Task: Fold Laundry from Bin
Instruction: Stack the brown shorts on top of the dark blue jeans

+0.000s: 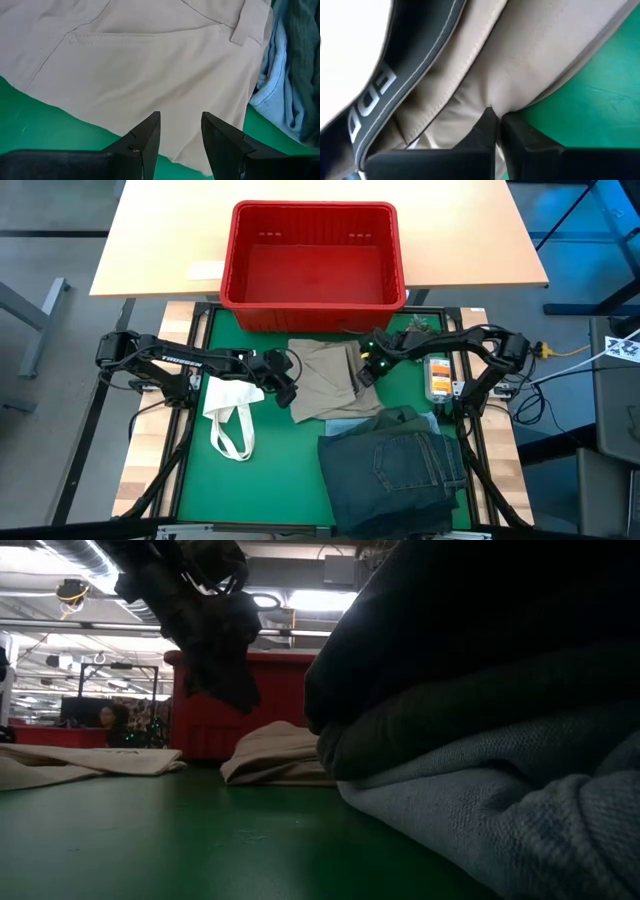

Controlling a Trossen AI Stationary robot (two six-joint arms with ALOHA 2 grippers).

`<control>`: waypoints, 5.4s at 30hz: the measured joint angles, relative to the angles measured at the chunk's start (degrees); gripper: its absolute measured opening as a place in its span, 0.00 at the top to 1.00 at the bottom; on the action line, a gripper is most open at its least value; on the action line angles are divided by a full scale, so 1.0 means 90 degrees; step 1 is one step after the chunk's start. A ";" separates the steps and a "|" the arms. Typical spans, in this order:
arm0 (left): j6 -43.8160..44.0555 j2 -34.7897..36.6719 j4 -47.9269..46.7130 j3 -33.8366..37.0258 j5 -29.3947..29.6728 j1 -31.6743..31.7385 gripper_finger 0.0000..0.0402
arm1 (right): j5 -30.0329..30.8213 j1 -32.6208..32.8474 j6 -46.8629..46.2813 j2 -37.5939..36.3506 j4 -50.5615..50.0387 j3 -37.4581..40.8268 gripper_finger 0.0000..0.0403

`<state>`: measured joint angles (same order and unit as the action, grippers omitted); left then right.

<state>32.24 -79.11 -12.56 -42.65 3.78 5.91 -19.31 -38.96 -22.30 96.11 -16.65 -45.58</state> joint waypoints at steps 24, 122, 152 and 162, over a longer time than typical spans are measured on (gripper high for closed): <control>0.0933 0.0000 -0.0101 -0.0005 0.1587 0.0139 0.66 | -0.0097 0.0000 0.0681 -0.0004 0.0034 -0.0002 0.96; 0.1411 0.0763 0.1683 -0.0024 -0.0107 0.0581 0.98 | -0.2193 0.0000 0.0175 -0.1418 0.0246 -0.1319 0.96; 0.2124 -0.0612 0.3790 -0.1406 0.0185 -0.1979 0.98 | -0.0912 0.3182 -0.1922 -0.4353 -0.1725 -0.1365 0.96; 0.2240 -0.1538 0.3799 -0.2319 0.0564 -0.2919 0.98 | 0.0798 0.5595 -0.3363 -0.5002 -0.2381 -0.1362 0.96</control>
<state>52.40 -92.95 21.63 -63.53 8.86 -20.36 -12.12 11.39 -52.57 51.09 -38.08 -57.84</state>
